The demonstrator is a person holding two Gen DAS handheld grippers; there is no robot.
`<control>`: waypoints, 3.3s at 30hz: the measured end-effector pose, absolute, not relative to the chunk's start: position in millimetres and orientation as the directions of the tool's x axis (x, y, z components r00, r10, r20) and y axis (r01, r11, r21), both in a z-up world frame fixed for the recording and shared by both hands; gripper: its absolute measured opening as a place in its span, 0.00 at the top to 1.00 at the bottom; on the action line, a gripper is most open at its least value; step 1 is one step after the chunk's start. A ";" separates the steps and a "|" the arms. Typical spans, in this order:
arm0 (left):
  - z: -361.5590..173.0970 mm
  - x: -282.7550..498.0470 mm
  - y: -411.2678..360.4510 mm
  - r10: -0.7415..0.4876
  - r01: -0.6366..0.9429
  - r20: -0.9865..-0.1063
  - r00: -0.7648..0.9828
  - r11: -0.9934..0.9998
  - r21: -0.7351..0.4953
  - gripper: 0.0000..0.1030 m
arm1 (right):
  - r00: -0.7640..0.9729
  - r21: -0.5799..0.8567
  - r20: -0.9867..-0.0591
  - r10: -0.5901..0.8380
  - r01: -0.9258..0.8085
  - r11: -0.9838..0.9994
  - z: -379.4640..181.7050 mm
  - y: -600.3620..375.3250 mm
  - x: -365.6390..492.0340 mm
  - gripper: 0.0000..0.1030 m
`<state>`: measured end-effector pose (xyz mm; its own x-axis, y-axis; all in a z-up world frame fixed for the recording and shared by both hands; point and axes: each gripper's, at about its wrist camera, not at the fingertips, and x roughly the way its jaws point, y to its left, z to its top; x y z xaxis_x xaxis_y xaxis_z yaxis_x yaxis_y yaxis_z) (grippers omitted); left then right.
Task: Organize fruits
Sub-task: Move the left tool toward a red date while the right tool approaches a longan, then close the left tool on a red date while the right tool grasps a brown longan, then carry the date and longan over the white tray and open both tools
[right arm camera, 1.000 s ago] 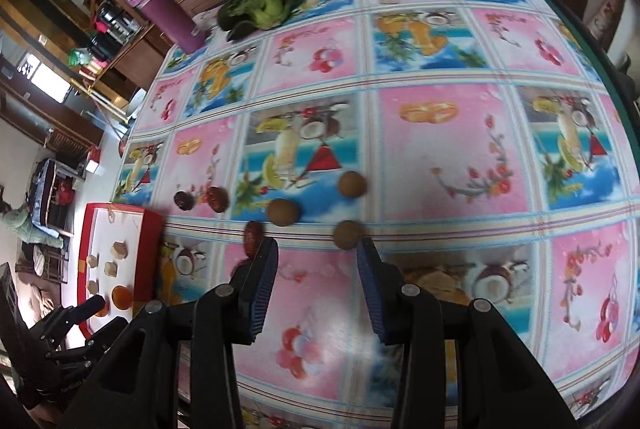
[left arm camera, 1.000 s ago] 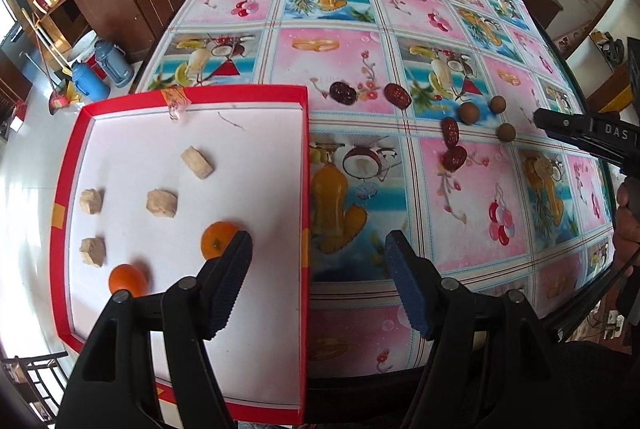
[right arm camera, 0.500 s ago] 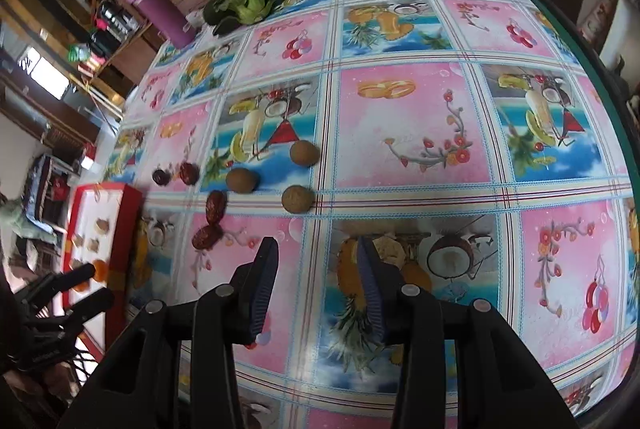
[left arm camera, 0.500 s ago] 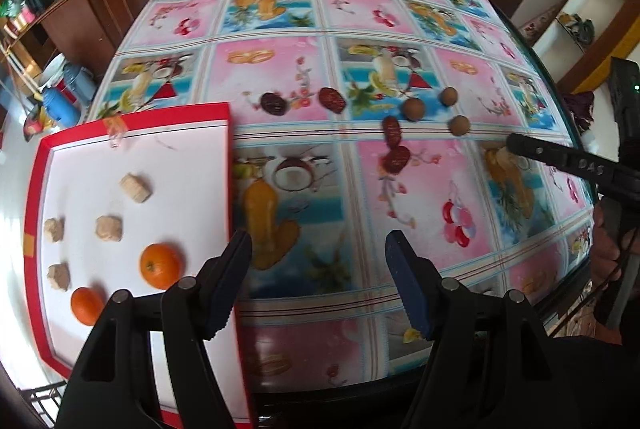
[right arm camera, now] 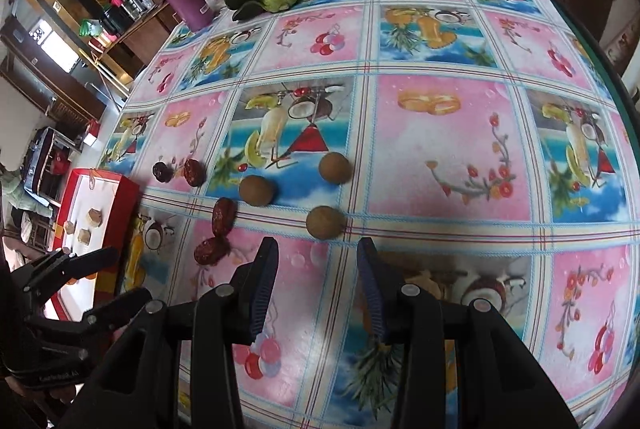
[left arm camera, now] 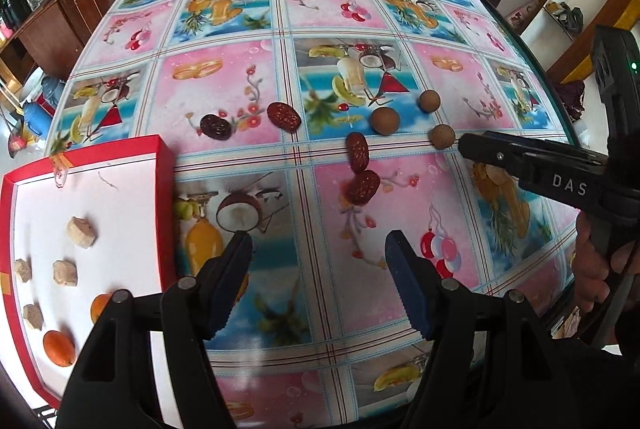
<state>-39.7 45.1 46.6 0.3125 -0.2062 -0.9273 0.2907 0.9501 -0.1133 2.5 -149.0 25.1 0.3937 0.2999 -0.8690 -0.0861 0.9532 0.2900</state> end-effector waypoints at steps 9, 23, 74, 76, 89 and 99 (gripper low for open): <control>40.9 -23.4 40.3 -0.216 0.300 -0.928 0.302 0.946 -0.123 0.32 | 0.371 0.274 -0.882 0.289 -0.095 0.957 18.0 -144.7 17.5 0.61; 12.8 -1.8 11.6 -0.218 0.393 -0.940 0.264 0.914 -0.102 0.56 | 0.321 0.231 -0.913 0.253 -0.105 0.967 0.9 -139.9 37.8 0.74; 90.1 -97.5 238.2 -0.048 0.007 -0.863 0.502 0.999 -0.052 0.80 | 0.263 0.296 -0.832 0.488 -0.534 0.792 60.0 64.6 -6.5 0.80; 91.8 -92.9 245.5 -0.048 0.002 -0.857 0.513 0.998 -0.055 0.80 | 0.252 0.281 -0.841 0.479 -0.553 0.784 56.7 81.4 -4.4 0.80; 62.3 -28.6 273.0 0.056 -0.064 -0.879 0.473 0.998 0.029 0.80 | 0.191 0.201 -0.903 0.384 -0.603 0.772 24.2 137.2 3.8 0.80; 37.2 -14.2 270.3 0.090 -0.083 -0.918 0.387 0.995 0.062 0.80 | 0.173 0.211 -0.918 0.356 -0.546 0.811 8.6 131.1 16.6 0.80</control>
<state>-14.2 270.3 37.2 0.3873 0.0899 -0.9176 -0.0831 0.9946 0.0624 16.6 131.1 8.6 0.1730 0.3559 -0.9184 -0.5463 0.8105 0.2112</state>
